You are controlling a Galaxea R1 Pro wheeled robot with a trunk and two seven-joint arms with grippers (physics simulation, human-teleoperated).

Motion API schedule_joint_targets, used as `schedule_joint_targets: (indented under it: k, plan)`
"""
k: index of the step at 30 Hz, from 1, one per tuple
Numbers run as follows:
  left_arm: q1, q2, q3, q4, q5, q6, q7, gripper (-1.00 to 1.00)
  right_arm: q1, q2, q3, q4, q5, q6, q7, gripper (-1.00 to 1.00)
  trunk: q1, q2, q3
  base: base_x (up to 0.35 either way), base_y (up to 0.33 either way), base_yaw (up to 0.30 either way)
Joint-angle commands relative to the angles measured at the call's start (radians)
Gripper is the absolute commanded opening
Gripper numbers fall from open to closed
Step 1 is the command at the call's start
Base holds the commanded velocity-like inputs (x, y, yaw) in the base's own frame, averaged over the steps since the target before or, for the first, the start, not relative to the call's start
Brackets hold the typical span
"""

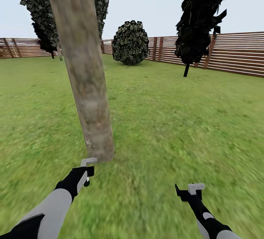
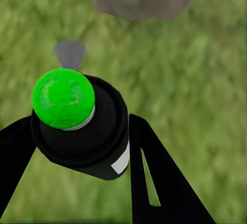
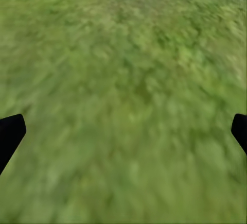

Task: In the garden, pick up the pesticide atomizer on the floor and spray pesticide onto both trees until each tree trunk is fully covered.

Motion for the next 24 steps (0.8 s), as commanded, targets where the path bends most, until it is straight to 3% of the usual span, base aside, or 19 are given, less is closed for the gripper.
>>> schedule_joint_targets:
  k: [1, 24]
  plan:
    - [0.000, 0.000, 0.000, 0.000, 0.000, 0.000, 0.000, -1.00, 0.000, 0.000, 0.000, 0.000, 0.000, 0.000, 0.000, 1.00, 0.000, 0.000, 0.000, 0.000, -0.273, 0.277]
    - [0.000, 0.000, 0.002, 0.000, 0.000, 0.000, 0.000, -1.00, 0.000, 0.000, 0.000, 0.000, 0.000, 0.000, 0.000, 1.00, 0.000, 0.000, 0.000, 0.028, -0.273, 0.277]
